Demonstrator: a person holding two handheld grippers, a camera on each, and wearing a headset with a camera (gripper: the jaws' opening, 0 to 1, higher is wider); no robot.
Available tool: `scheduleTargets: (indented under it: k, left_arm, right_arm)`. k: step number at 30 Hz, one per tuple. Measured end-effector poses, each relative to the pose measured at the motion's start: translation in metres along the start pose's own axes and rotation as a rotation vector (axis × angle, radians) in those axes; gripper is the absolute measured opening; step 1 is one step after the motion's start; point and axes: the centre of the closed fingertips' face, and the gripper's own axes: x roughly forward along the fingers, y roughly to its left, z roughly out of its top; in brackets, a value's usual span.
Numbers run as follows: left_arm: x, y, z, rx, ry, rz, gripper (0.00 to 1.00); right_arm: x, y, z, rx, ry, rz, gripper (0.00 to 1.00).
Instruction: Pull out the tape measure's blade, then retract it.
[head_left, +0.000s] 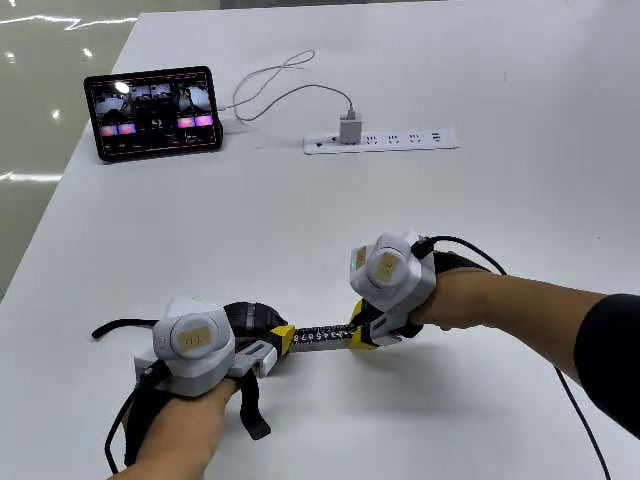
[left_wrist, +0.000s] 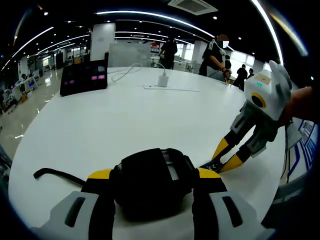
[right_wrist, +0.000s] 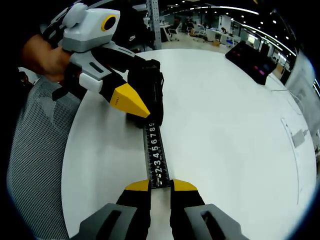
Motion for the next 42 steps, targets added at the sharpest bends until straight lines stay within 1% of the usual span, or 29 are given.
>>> scheduleTargets:
  k: [21, 24, 34, 36, 38, 42]
  left_arm:
    - [0.0, 0.0, 0.0, -0.006, 0.003, -0.001, 0.57]
    - [0.0, 0.0, 0.0, -0.007, 0.003, 0.0, 0.57]
    - [-0.001, 0.0, 0.0, -0.009, 0.004, -0.001, 0.57]
    - [-0.001, 0.0, 0.0, -0.009, 0.005, -0.001, 0.57]
    - [-0.001, 0.0, 0.0, -0.009, 0.005, -0.001, 0.57]
    - [-0.001, 0.001, 0.0, -0.01, 0.006, -0.001, 0.57]
  right_arm:
    - [0.007, 0.002, 0.012, 0.007, -0.029, 0.002, 0.1]
    - [0.008, 0.002, 0.014, -0.006, -0.035, 0.002, 0.1]
    - [0.012, 0.004, 0.021, -0.013, -0.056, 0.0, 0.1]
    - [0.013, 0.004, 0.023, -0.011, -0.06, 0.0, 0.1]
    - [0.013, 0.005, 0.024, 0.008, -0.072, 0.003, 0.1]
    - [0.015, 0.007, 0.027, -0.009, -0.079, 0.003, 0.1]
